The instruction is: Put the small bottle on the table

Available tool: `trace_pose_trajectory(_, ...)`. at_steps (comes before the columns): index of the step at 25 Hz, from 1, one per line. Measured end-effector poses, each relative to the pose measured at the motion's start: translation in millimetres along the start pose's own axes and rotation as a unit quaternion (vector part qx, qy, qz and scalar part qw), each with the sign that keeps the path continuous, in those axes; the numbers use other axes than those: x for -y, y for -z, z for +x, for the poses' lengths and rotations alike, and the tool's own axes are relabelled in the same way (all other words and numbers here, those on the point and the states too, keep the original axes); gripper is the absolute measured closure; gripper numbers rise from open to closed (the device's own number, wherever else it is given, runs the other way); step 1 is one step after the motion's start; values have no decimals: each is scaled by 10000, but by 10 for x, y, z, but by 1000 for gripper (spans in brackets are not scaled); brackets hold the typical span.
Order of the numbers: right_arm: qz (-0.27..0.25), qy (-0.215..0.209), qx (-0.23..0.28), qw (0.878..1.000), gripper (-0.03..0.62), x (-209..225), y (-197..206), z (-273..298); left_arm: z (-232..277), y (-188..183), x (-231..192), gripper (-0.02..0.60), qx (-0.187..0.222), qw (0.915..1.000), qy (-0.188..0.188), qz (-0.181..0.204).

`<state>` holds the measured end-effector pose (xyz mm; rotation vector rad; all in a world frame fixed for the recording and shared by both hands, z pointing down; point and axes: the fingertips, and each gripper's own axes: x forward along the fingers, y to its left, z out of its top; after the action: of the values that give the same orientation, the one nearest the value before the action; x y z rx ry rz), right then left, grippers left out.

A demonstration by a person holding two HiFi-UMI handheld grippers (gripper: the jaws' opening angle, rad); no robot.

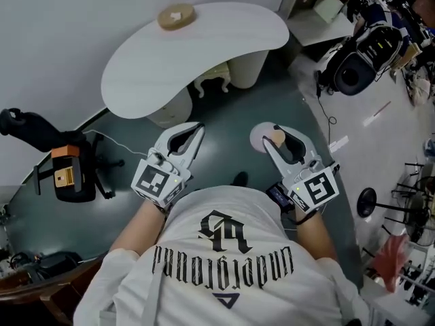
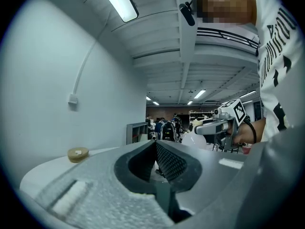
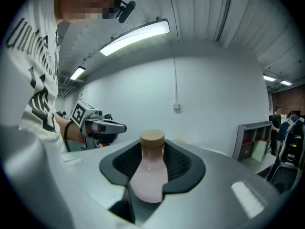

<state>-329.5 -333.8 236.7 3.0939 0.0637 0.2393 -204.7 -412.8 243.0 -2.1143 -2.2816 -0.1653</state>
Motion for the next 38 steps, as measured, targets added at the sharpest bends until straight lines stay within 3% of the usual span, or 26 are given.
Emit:
trace_pose_trajectory(10,-53,28,-39,10000,456,852,125,-449,871,37,276,575,29,9998,-160,-101)
trace_pose_trajectory(16,113,193,-35,9997,456,1182,245,-621,1202,137,417,575,-68,9999,-10,-84)
trace_pose_trajectory(30,234,621,-57,9978,456,1719,319,-616,1853,158,286,575,-91,9993,349,-118)
trace_pose_trajectory(38,221,689,-95,9973,456,2059,308,-252,2214,193,-108,575,-67,9989,425,-167)
